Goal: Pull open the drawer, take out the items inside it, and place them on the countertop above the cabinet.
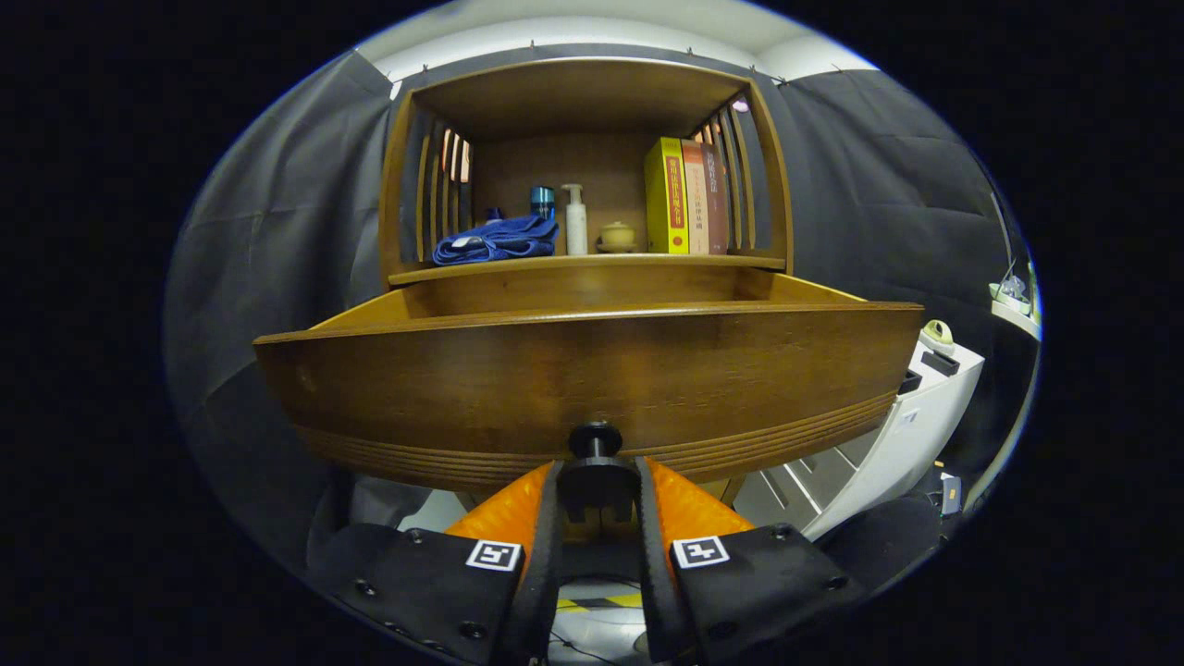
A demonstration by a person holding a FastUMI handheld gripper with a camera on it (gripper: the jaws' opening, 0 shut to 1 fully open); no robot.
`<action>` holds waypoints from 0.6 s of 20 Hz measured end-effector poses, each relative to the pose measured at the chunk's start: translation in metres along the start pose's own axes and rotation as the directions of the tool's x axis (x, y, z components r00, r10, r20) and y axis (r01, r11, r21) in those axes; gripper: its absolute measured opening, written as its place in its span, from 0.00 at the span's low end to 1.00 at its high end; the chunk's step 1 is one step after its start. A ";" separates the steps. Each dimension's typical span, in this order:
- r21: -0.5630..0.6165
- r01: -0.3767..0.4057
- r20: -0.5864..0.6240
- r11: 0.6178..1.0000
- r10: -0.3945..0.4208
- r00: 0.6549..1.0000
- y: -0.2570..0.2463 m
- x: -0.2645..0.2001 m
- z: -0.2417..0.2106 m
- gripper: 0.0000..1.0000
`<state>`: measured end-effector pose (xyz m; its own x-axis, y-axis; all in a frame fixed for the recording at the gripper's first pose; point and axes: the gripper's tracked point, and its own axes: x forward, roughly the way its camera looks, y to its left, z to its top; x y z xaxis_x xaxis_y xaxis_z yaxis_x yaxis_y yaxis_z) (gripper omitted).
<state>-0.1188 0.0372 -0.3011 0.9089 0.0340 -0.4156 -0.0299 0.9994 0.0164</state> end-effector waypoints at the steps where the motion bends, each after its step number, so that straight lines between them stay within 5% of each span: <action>1: 0.023 -0.007 -0.004 1.000 0.007 1.000 0.000 -0.005 0.004 0.49; 12: 0.039 -0.057 0.075 0.998 0.054 0.996 -0.004 -0.052 0.118 0.67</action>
<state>-0.1167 0.0316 -0.1722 0.9347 0.0877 -0.3446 -0.0656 0.9950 0.0754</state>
